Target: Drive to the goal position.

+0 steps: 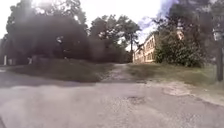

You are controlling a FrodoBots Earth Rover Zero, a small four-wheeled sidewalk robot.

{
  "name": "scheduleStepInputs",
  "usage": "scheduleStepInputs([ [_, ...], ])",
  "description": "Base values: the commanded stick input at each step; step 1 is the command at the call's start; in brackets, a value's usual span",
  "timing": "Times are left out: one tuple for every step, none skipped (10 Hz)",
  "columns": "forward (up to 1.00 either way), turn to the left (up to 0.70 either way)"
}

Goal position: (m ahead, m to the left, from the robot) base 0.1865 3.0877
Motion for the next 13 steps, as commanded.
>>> scheduleStepInputs([
  [0.7, -0.27],
  [0.7, -0.27],
  [0.7, -0.27],
  [0.7, -0.27],
  [0.7, -0.27],
  [0.7, -0.27],
  [0.7, -0.09],
  [0.7, 0.0],
  [0.7, 0.0],
  [0.7, 0.26],
  [0.7, 0.27],
  [0.7, 0.11],
  [0.7, 0.0],
])
